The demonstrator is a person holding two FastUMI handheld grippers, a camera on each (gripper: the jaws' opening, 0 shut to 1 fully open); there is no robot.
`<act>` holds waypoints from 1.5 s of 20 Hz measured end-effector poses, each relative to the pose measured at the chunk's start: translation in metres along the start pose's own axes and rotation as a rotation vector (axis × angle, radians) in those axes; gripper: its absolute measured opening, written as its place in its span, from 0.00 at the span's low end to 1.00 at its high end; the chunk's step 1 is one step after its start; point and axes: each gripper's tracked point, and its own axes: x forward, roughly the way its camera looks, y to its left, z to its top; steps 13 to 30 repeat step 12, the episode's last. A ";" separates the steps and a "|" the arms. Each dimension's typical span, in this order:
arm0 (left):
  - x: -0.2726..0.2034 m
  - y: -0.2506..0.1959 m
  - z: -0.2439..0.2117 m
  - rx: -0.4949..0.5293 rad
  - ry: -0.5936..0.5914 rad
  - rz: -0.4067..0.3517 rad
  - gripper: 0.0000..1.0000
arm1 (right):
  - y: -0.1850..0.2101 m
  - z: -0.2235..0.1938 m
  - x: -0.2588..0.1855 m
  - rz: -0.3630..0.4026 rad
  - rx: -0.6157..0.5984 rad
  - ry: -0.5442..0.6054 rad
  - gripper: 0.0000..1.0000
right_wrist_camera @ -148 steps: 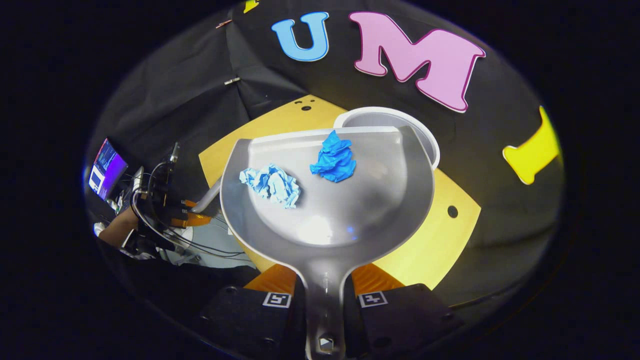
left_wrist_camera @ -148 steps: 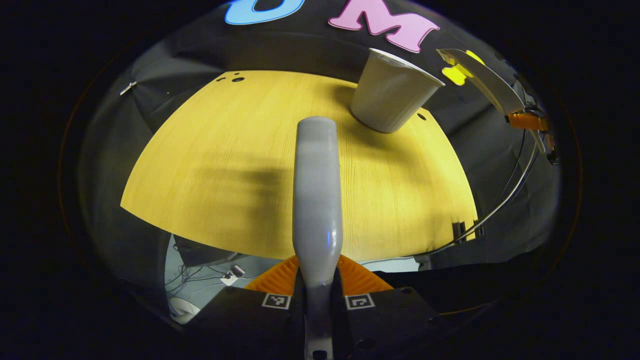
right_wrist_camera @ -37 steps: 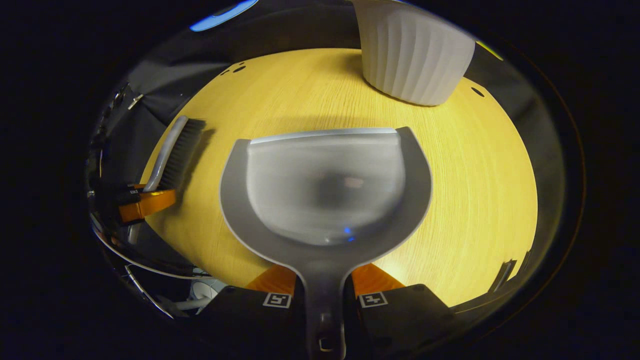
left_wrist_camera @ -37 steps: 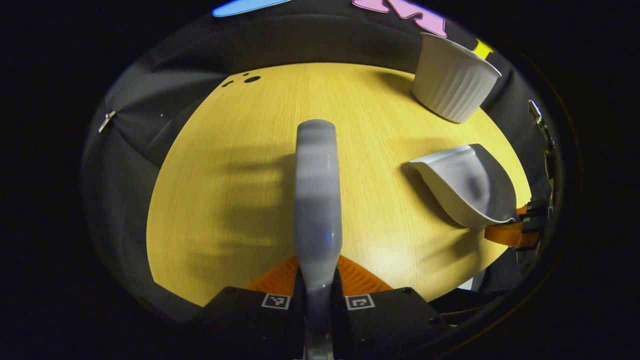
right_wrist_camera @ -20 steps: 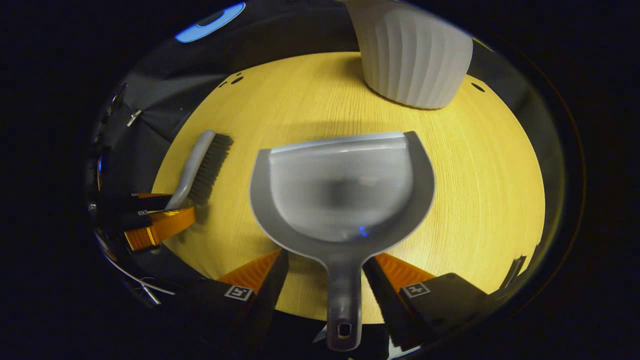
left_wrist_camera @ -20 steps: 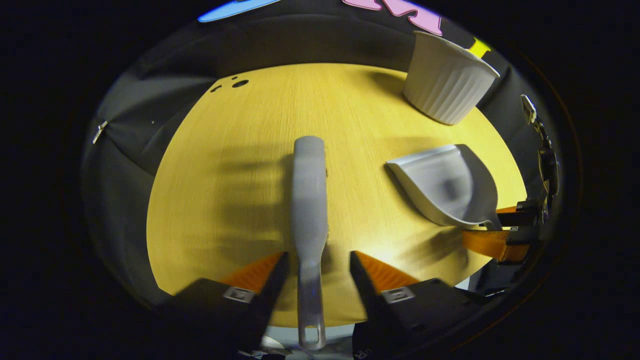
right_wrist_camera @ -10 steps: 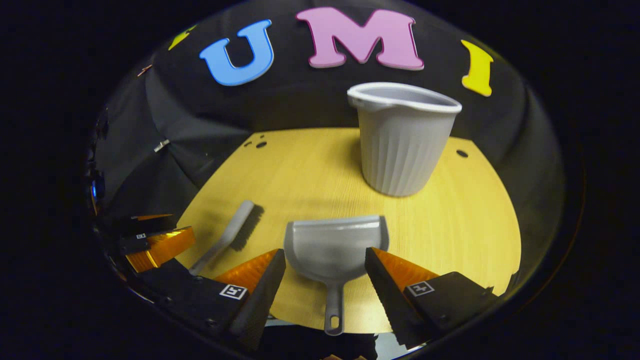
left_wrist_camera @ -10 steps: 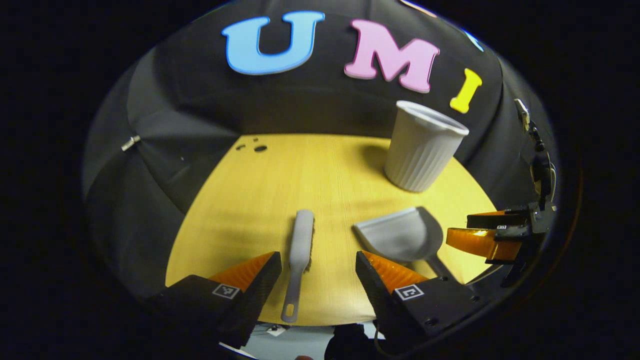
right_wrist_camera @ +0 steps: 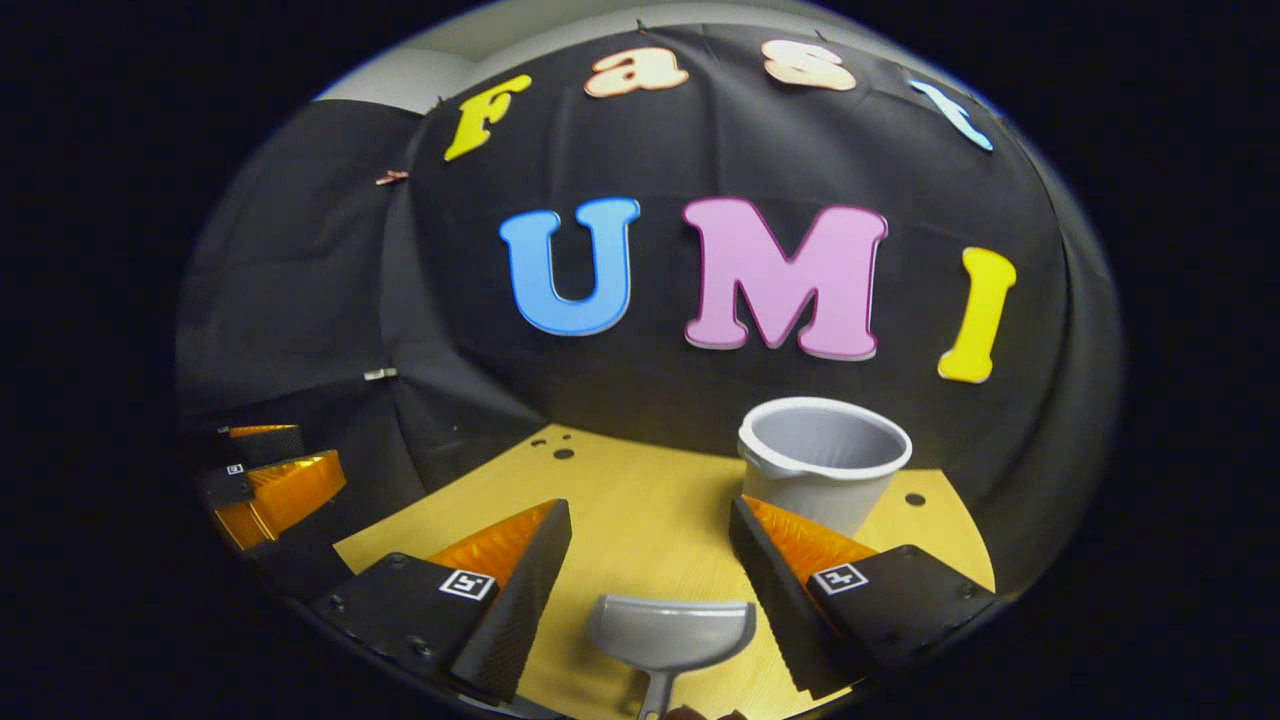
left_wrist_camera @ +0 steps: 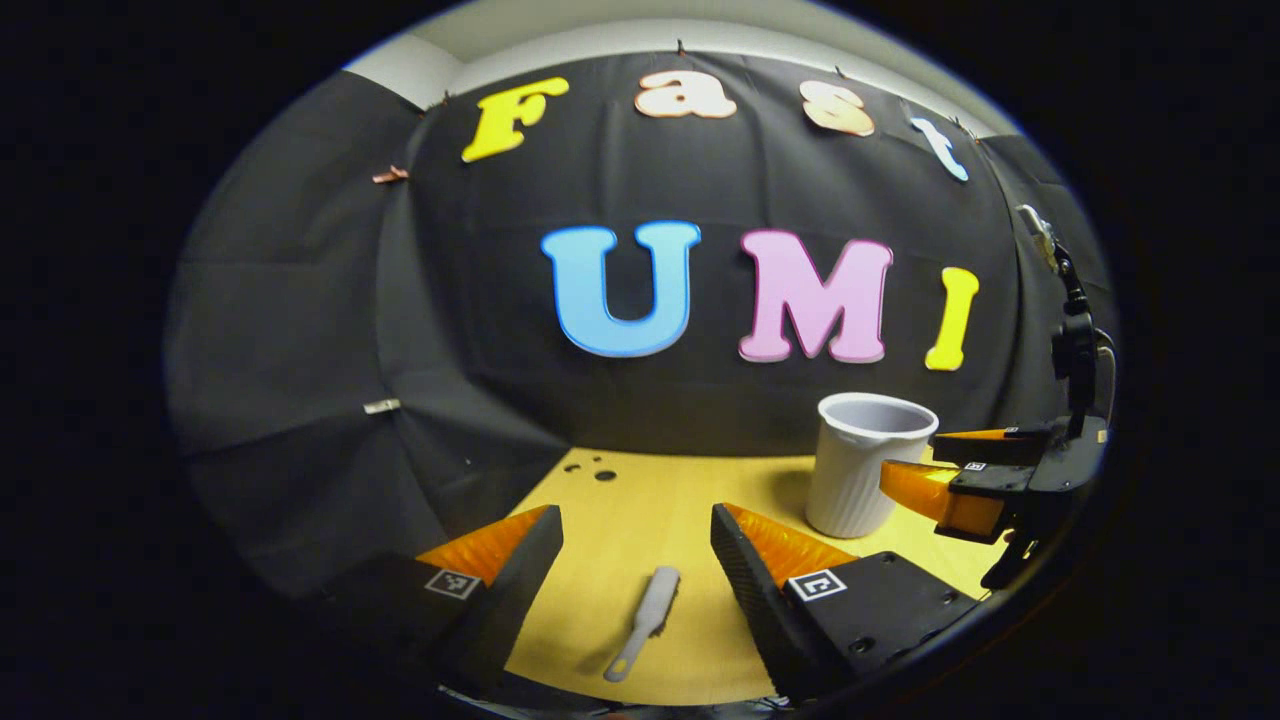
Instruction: Pick up the small broom and dustpan from the desktop, sweep the trash into the dustpan with the broom, and then empty the trash into the garbage bin.
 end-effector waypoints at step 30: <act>-0.041 -0.016 0.026 0.047 -0.089 0.027 0.96 | 0.030 0.028 -0.030 0.138 -0.051 -0.085 0.98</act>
